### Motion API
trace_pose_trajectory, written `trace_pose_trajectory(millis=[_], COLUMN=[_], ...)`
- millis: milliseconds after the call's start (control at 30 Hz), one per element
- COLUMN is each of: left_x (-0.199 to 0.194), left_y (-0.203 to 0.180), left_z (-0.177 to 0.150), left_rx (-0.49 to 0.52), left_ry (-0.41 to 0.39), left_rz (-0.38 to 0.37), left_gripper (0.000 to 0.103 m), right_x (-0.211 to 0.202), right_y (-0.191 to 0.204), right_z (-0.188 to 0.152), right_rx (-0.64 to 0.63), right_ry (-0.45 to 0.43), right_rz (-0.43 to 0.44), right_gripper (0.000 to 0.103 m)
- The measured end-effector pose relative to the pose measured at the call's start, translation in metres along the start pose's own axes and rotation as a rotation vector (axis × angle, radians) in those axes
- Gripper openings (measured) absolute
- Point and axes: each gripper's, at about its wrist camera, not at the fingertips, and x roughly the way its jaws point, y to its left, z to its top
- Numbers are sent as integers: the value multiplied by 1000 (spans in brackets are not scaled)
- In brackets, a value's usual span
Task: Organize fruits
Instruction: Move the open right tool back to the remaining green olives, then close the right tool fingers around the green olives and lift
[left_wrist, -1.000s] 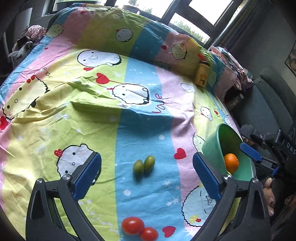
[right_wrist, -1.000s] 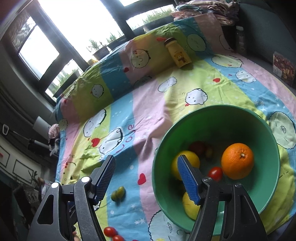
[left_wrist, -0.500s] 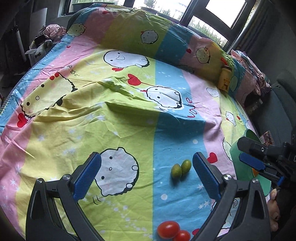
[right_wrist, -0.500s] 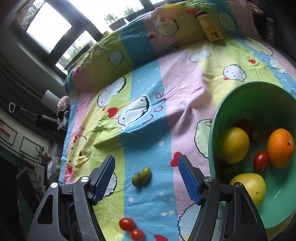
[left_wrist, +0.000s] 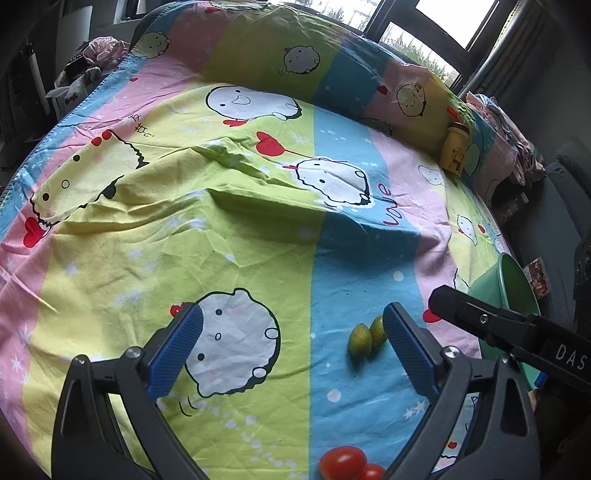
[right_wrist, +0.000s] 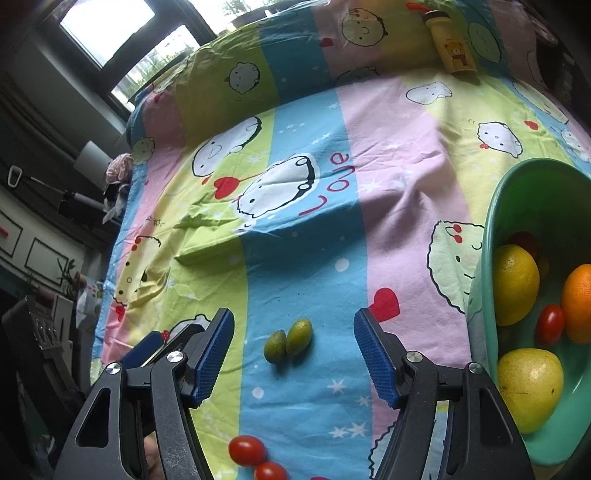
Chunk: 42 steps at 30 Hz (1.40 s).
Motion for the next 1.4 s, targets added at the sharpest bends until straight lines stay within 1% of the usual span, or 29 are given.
trace_pose_trajectory(millis=[67,100,167,233,300,433,467,533,567,700,767,1033,1067,1100,1167,1233,1300,1333,1400], left_x=[3,5,8,13,18,26,28,31,32,36,38,40,41,41,43,44,45,45,45], left_y=[-3,-6,-11,-16,-21,-27,-28,-29,-30,-32,-33,-38,-39,-39,-38,-37,-37,-37,-38], left_z=[-2,-3,-5,-9,-12,-15,-15,-16,-16,-18,-18,-20,-20,-20,-19,-18,-18,-18,-18], left_rx=[16,27,55,86,107,127,128,127,129,126,127,149,154,157,143,131,120,118,121], left_ry=[22,31,48,71,93,118,123,133,139,158,168,163,162,163,173,176,184,186,181], left_rz=[-17,-26,-39,-43,-58,-77,-78,-79,-82,-95,-100,-87,-85,-89,-117,-128,-148,-155,-151], left_gripper=[91,90,81,76,73,66,64,61,58,54,50,46,43,41,32,31,24,19,19], right_x=[7,11,22,32,38,45,46,51,52,57,60,60,60,61,60,60,60,59,58], right_y=[1,1,-1,-2,-3,-4,-5,-6,-7,-10,-10,-6,-5,-4,-4,-4,-4,-6,-8], right_z=[0,1,1,0,-1,-1,-1,-1,-1,-1,0,-2,-2,-2,-2,-1,-1,-1,0], right_rx=[0,3,22,38,50,56,57,66,72,86,86,58,52,51,49,46,54,59,68], right_ry=[21,33,68,100,120,126,131,145,150,166,173,160,160,160,154,149,149,149,148], right_rz=[7,12,22,25,13,2,2,8,8,11,8,-10,-13,-11,-17,-22,-17,-13,-11], right_gripper=[52,49,39,35,34,33,31,28,28,28,28,24,21,21,21,21,21,21,21])
